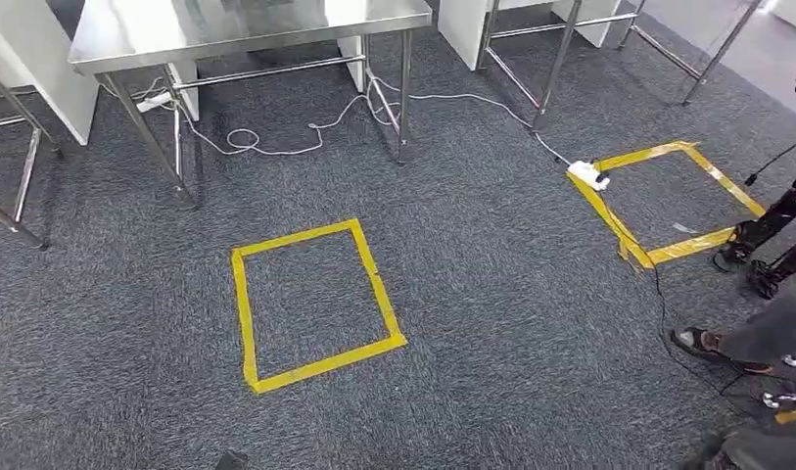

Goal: Take the parts from the cabinet and place them on the table.

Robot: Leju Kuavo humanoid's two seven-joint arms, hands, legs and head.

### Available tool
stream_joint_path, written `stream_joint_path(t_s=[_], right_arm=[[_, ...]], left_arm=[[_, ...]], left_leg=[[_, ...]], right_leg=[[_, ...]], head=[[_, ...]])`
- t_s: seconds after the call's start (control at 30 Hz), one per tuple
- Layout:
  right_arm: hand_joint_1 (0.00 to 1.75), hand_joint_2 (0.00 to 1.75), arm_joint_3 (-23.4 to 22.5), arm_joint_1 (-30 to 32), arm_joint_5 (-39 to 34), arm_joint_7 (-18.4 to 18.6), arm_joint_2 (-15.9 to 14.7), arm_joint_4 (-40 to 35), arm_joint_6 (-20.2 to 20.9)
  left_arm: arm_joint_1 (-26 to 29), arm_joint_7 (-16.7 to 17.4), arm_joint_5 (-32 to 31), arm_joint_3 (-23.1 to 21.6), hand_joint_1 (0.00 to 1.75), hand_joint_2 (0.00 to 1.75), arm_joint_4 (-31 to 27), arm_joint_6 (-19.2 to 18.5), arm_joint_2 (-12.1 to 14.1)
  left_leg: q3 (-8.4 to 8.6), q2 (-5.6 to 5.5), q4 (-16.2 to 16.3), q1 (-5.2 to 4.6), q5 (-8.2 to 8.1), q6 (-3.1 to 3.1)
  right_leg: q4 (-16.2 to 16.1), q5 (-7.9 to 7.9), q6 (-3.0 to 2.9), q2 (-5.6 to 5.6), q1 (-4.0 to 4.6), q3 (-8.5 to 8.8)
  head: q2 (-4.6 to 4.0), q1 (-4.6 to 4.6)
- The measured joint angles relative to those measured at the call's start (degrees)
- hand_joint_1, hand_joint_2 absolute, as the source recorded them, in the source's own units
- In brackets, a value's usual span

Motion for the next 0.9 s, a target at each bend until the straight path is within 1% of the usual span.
stream_joint_path(t_s=[0.03,0.07,0.1,0.13,0.17,0.3,0.33,0.37,0.4,0.43,0.47,0.5,0.53,0.57,0.6,0.63,0.67,0.7,0.73,0.77,0.8,0.83,0.87,0.9], right_arm=[[0.00,0.00,0.00,-0.24,-0.46,0.48,-0.02,0.00,0.07],[0.00,0.00,0.00,-0.27,-0.83,0.72,0.00,0.00,0.24],[0.00,0.00,-0.04,-0.18,-1.07,0.72,0.00,0.00,0.48],[0.00,0.00,-0.13,-0.01,-1.35,0.72,-0.02,0.00,0.66],[0.00,0.00,-0.26,0.12,-1.51,0.61,-0.04,0.00,0.72],[0.00,0.00,-0.26,0.12,-1.51,0.61,-0.04,0.00,0.72],[0.00,0.00,-0.26,0.15,-1.48,0.61,-0.04,0.00,0.74],[0.00,0.00,-0.31,0.17,-1.31,0.46,-0.11,0.00,0.81],[0.00,0.00,-0.29,-0.24,-0.96,0.46,0.05,0.00,1.05],[0.00,0.00,-0.28,0.22,-0.70,0.65,0.00,0.00,1.05],[0.00,0.00,-0.28,0.20,-0.61,0.72,-0.07,0.00,1.05],[0.00,0.00,-0.31,0.31,-0.61,0.83,0.02,0.00,1.11],[0.00,0.00,-0.33,0.24,-0.61,0.92,-0.02,0.00,1.27],[0.00,0.00,-0.33,0.06,-0.59,0.92,-0.02,0.00,1.46],[0.00,0.00,-0.33,0.00,-0.59,0.92,0.04,0.02,1.79],[0.00,0.00,-0.33,0.04,-0.59,0.98,0.04,0.02,1.90],[0.00,0.00,-0.33,0.13,-0.48,1.07,0.04,0.02,1.97],[0.00,0.00,-0.33,0.26,-0.33,1.29,-0.02,0.02,2.05],[0.00,0.00,-0.33,0.32,-0.17,1.53,-0.09,0.02,2.32],[0.00,0.00,-0.33,0.30,0.20,1.62,-0.15,0.02,2.62],[0.00,0.00,-0.29,0.28,0.52,1.64,-0.20,0.02,2.93],[0.00,0.00,-0.26,0.08,0.72,1.73,-0.20,0.02,2.97],[0.00,0.00,-0.24,-0.03,0.76,1.75,-0.22,0.00,3.02],[0.00,0.00,-0.22,0.04,0.77,1.75,-0.28,0.02,3.08]], left_arm=[[0.15,0.07,-0.29,-0.02,0.00,0.00,0.00,-0.18,-0.11],[0.20,0.22,-0.42,-0.02,0.00,0.00,0.00,-0.26,-0.13],[0.19,0.48,-0.59,-0.02,0.00,0.00,0.00,-0.37,-0.13],[0.17,0.61,-0.81,-0.04,0.00,0.00,0.00,-0.48,-0.18],[0.15,0.72,-0.83,-0.11,0.00,0.00,0.00,-0.52,-0.28],[0.15,0.72,-0.83,-0.11,0.00,0.00,0.00,-0.52,-0.28],[0.14,0.74,-0.83,-0.11,0.00,0.00,0.00,-0.52,-0.31],[0.10,0.81,-0.83,-0.13,0.00,0.00,0.00,-0.57,-0.42],[0.06,0.70,-0.83,-0.11,0.00,0.00,0.00,-1.35,-0.37],[-0.19,0.31,-0.76,-0.11,0.00,0.00,-0.02,-2.40,-0.31],[-0.16,0.28,-0.68,-0.09,0.00,0.00,-0.06,-2.43,-0.31],[-0.19,0.26,-0.68,-0.09,0.00,0.00,-0.07,-2.43,-0.18],[-0.16,0.24,-0.68,-0.09,0.00,0.00,-0.07,-2.40,-0.07],[0.07,0.26,-0.68,-0.09,0.00,0.00,-0.07,-2.38,-0.04],[0.34,0.39,-0.68,-0.09,0.00,0.00,-0.04,-2.36,0.04],[0.54,0.46,-0.66,-0.09,0.00,0.00,-0.02,-2.36,0.04],[0.67,0.55,-0.66,-0.09,0.00,0.00,0.00,-2.34,0.04],[0.77,0.57,-0.66,-0.09,0.00,0.00,0.00,-2.29,0.04],[0.83,0.57,-0.59,-0.09,0.00,0.00,0.02,-2.23,0.04],[0.88,0.57,-0.55,-0.07,0.00,0.00,0.02,-2.21,0.04],[0.92,0.57,-0.55,-0.07,0.00,0.00,0.02,-2.21,0.04],[1.06,0.57,-0.52,-0.07,0.00,0.00,0.04,-2.19,0.04],[1.05,0.57,-0.48,-0.06,0.00,0.00,0.04,-2.14,0.04],[1.03,0.52,-0.48,-0.07,0.00,0.00,0.04,-2.16,0.00]], left_leg=[[-0.11,1.07,0.00,-0.04,-0.01,-0.01],[-0.28,2.11,0.03,-0.04,-0.01,-0.02],[-0.39,2.99,0.04,-0.02,0.00,-0.04],[-0.43,3.83,0.06,0.05,0.00,-0.10],[-0.42,4.58,0.09,0.18,-0.04,-0.22],[-0.42,4.58,0.09,0.18,-0.04,-0.22],[-0.40,4.74,0.10,0.20,-0.06,-0.27],[-0.20,5.79,0.11,0.43,-0.20,-0.66],[0.21,7.20,0.29,-0.03,-0.78,-2.02],[0.90,8.93,0.13,-0.01,-0.88,-2.86],[0.94,9.25,0.19,0.37,-1.15,-3.34],[0.58,5.82,1.41,0.83,-2.41,-3.87],[-0.69,3.11,4.38,0.88,-4.71,-3.69],[-2.88,1.60,9.23,0.81,-7.59,-3.55],[-5.30,0.98,14.38,0.80,-9.90,-3.51],[-7.18,0.80,18.08,0.81,-11.06,-3.43],[-8.02,0.75,19.38,0.81,-10.80,-3.36],[-7.54,0.74,17.89,0.83,-9.09,-3.20],[-5.83,0.60,14.14,0.85,-6.38,-3.02],[-3.45,-0.16,8.94,0.93,-3.45,-2.82],[-1.36,-2.98,4.31,1.07,-1.30,-2.55],[-0.84,-5.07,2.58,1.15,-1.81,-2.36],[-0.97,-4.39,2.49,1.09,-1.88,-2.54],[-1.06,-3.91,2.50,0.72,-1.88,-2.45]], right_leg=[[4.73,-2.29,-0.03,-0.83,-0.28,-2.26],[9.67,-4.28,0.14,-1.16,-0.56,-4.56],[12.84,-5.15,0.63,-1.30,-0.81,-5.91],[13.19,-5.01,1.26,-1.42,-1.14,-5.80],[10.84,-3.99,2.01,-1.65,-1.45,-4.16],[10.84,-3.99,2.01,-1.65,-1.45,-4.16],[10.12,-3.72,2.16,-1.74,-1.51,-3.70],[2.58,-1.24,3.25,-2.82,-1.90,0.75],[-5.25,0.64,3.32,-7.45,-1.57,5.55],[-5.07,0.92,1.77,-4.93,-1.31,4.52],[-5.19,1.08,1.06,-4.19,-1.62,5.06],[-5.32,1.29,0.52,-3.59,-2.21,4.92],[-5.29,1.45,-0.14,-3.08,-2.11,4.85],[-5.29,1.51,-0.81,-2.44,-1.87,4.70],[-5.28,1.55,-0.87,-1.58,-1.63,4.56],[-5.27,1.64,-1.01,-0.75,-1.39,4.49],[-5.25,1.65,-1.00,0.07,-1.25,4.49],[-5.20,1.65,-1.00,0.92,-1.22,4.54],[-5.09,1.66,-0.97,1.85,-1.22,4.61],[-4.88,1.66,-0.94,2.79,-1.23,4.67],[-4.68,1.65,-0.91,3.57,-1.32,4.47],[-4.10,1.56,-0.66,4.07,-0.69,4.11],[-4.07,1.73,-0.33,4.87,-0.74,3.55],[-4.25,1.98,0.16,5.39,-0.91,3.15]], head=[[0.00,0.06],[0.00,-0.03],[0.00,0.17],[0.00,0.17],[0.00,0.19],[0.00,0.19],[0.00,0.21],[0.00,0.19],[0.00,0.59],[0.00,-0.16],[0.00,-0.07],[0.00,-0.46],[0.00,-0.57],[0.00,-0.70],[0.00,-0.79],[0.00,-0.79],[0.00,-0.77],[0.00,-0.79],[0.00,-0.77],[0.00,-0.81],[0.00,-0.81],[0.00,-0.77],[0.00,-0.68],[0.00,-0.73]])
